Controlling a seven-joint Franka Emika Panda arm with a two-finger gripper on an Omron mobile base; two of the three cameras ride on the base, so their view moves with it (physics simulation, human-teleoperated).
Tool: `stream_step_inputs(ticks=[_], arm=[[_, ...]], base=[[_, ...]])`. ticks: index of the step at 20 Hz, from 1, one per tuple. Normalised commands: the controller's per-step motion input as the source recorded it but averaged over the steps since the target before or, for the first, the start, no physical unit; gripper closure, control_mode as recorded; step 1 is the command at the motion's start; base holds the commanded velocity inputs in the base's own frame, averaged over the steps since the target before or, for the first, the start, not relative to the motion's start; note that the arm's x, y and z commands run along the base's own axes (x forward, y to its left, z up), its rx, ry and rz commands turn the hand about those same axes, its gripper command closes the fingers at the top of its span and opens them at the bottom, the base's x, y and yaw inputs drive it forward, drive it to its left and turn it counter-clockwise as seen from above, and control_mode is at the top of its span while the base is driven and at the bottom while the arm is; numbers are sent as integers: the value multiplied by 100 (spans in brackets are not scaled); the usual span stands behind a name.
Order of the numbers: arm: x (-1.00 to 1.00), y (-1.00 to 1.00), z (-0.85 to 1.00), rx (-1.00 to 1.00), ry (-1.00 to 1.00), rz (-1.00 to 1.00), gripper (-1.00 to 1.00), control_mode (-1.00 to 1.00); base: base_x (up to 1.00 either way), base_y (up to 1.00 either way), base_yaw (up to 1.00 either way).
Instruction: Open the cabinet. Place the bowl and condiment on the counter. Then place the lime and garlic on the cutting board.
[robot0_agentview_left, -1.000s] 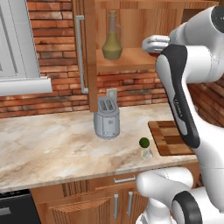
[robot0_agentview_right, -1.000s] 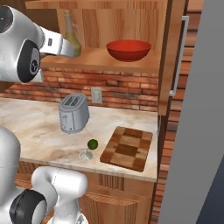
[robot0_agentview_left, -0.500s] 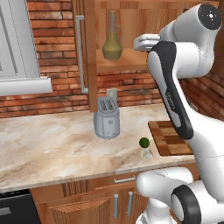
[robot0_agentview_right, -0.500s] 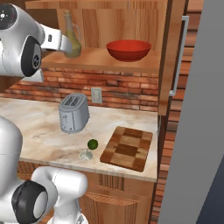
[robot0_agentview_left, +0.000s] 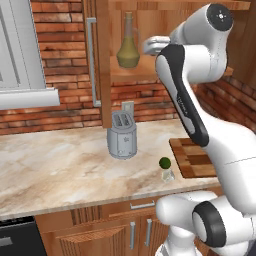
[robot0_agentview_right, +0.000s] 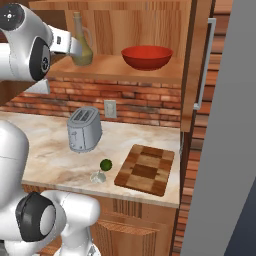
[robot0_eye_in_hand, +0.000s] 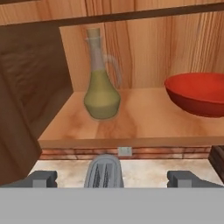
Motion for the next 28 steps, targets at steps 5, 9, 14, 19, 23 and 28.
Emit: stream_step_inputs(ticks=[5, 9, 14, 19, 23, 28], arm=[[29, 0, 0, -2, 0, 0, -100, -100], [29, 0, 0, -3, 0, 0, -100, -100], [26, 12, 0, -4, -2, 0, -100, -100], [13, 18, 0, -3, -2, 0, -100, -100], [15, 11, 0, -1, 0, 0, -100, -100], [25, 6, 0, 0, 0, 0, -100, -100]], base=[[0, 0, 0], [0, 0, 0], [0, 0, 0], [0, 0, 0], [0, 0, 0], [0, 0, 0]])
